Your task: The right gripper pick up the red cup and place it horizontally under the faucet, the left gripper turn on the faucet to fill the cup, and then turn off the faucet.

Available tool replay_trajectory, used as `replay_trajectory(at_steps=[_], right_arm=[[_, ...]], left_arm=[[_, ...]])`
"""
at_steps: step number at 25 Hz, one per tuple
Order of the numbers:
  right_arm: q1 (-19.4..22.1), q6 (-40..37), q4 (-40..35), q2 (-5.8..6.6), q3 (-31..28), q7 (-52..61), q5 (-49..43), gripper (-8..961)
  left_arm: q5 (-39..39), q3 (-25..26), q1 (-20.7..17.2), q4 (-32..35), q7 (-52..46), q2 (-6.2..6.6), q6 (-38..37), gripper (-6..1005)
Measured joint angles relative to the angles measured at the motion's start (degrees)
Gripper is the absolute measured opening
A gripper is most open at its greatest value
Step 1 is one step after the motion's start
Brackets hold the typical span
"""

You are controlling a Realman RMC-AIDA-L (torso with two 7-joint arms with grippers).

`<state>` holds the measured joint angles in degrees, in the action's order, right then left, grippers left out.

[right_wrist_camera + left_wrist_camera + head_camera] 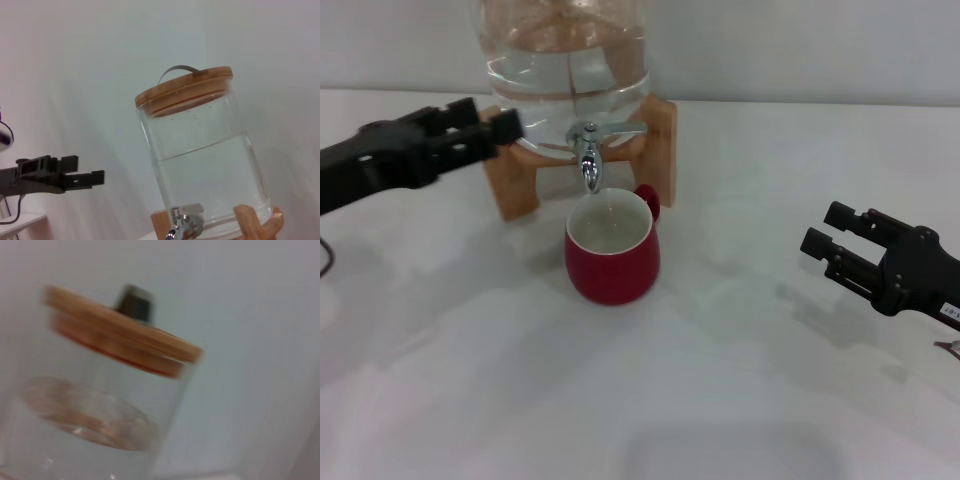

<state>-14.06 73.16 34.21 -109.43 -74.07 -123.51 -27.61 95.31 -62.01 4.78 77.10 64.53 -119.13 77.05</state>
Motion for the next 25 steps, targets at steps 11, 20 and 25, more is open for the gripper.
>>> replay_trajectory(at_steps=[11, 20, 25], right_arm=[[-0.1, -0.33, -1.49, -0.44, -0.84, -1.17, -0.64, 558], [-0.11, -0.12, -1.28, -0.78, -0.82, -2.17, -2.32, 558], [-0.11, 0.48, -1.06, -0.98, -0.72, -2.35, -2.71, 558]], left_arm=[[-2.2, 21.78, 11.33, -37.63, 22.73, 2.85, 11.17, 887], [-3.49, 20.69, 11.79, -41.51, 30.64, 0.5, 6.62, 887], [-3.59, 20.83, 11.67, -41.52, 30.31, 0.43, 8.19, 887]])
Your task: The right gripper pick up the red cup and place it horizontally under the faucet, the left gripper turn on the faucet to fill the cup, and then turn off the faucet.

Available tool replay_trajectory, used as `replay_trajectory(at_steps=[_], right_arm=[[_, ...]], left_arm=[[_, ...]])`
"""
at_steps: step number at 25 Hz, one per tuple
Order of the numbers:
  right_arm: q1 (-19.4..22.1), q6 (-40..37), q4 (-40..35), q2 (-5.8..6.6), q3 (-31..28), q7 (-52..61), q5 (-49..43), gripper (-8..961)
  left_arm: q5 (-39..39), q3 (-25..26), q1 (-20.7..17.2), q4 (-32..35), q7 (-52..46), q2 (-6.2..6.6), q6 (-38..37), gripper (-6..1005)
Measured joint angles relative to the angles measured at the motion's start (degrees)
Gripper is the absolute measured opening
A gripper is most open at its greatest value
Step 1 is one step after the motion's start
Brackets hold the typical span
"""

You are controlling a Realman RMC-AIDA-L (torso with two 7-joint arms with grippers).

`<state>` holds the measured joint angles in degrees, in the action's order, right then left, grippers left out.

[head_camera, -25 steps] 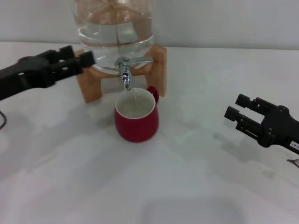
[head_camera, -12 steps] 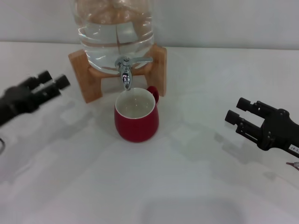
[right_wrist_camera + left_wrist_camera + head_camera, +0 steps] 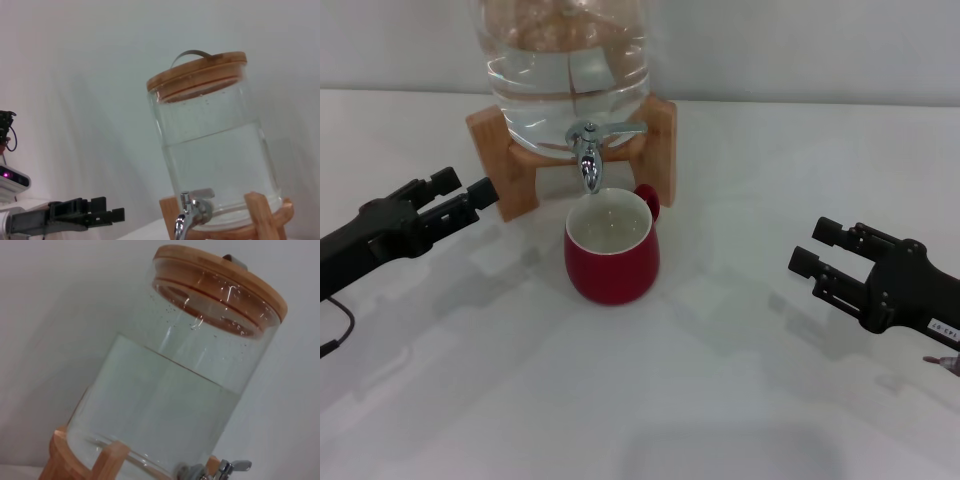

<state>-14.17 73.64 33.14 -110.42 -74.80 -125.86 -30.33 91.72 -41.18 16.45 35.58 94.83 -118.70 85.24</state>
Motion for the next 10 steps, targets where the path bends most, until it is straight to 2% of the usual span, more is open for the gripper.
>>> replay_trajectory(at_steps=[10], right_arm=[[0.12, 2.74, -0.08, -0.35, 0.0, -2.65, -0.09, 558]], left_arm=[[-1.32, 0.16, -0.38, -0.17, 0.11, 0.0, -0.38, 887]])
